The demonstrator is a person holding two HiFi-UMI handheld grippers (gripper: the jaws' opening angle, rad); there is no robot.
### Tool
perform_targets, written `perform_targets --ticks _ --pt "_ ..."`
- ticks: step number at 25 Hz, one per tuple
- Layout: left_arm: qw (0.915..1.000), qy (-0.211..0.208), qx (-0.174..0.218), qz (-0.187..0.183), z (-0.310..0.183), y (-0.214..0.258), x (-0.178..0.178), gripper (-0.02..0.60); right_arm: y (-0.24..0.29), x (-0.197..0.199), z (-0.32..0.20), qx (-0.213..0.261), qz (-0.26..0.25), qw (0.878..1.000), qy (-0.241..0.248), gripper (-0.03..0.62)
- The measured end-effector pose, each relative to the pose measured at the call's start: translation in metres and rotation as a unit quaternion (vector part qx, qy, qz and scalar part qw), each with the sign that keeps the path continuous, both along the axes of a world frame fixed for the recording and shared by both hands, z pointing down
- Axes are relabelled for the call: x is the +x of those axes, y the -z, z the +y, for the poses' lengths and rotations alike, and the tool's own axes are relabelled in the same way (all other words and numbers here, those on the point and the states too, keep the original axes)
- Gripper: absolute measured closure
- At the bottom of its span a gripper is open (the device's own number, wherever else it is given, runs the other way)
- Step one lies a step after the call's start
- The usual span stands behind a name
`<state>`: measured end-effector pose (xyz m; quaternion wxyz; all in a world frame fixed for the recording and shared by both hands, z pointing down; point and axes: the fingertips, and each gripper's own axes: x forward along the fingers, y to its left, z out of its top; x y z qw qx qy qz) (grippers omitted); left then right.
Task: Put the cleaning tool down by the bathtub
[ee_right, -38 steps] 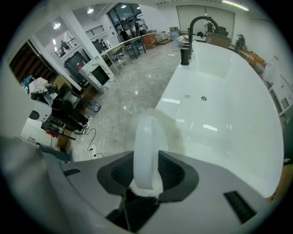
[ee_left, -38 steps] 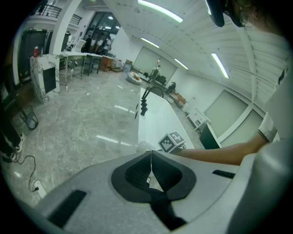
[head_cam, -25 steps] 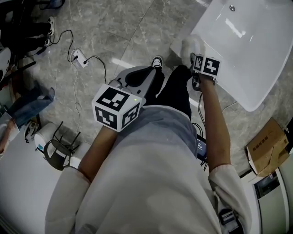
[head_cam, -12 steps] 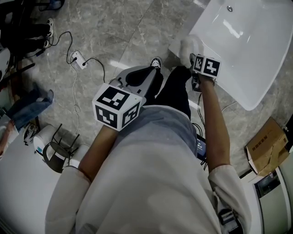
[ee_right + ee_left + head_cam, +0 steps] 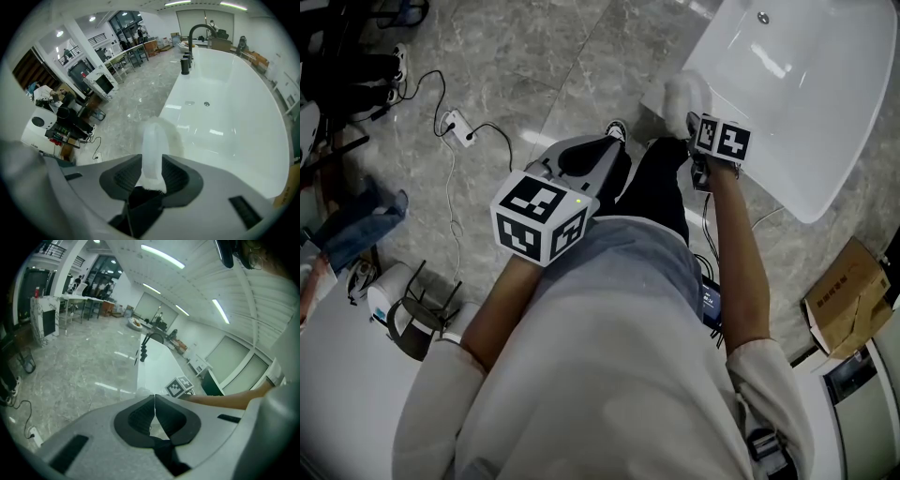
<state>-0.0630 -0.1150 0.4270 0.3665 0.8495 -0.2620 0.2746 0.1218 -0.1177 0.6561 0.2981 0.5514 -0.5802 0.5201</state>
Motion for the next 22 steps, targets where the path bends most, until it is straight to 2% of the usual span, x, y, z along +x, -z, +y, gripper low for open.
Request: perform_targets --ticks 10,16,22 --pt "1.0 -0.007 0.005 0.003 0.001 0.002 0.002 0.571 0.011 0.002 0.001 0.015 -0.002 1.0 -0.01 0.473" --pt "0.9999 -0.009 0.002 0.013 0.006 0.004 0.004 0.572 0.027 -0.005 0.001 0.033 -0.034 0.998 -0.028 0.473" --pt "0.9997 -0.013 0.008 0.02 0.005 0.008 0.01 0.572 0.054 -0.006 -0.004 0.065 -0.035 0.997 -0.013 0.488"
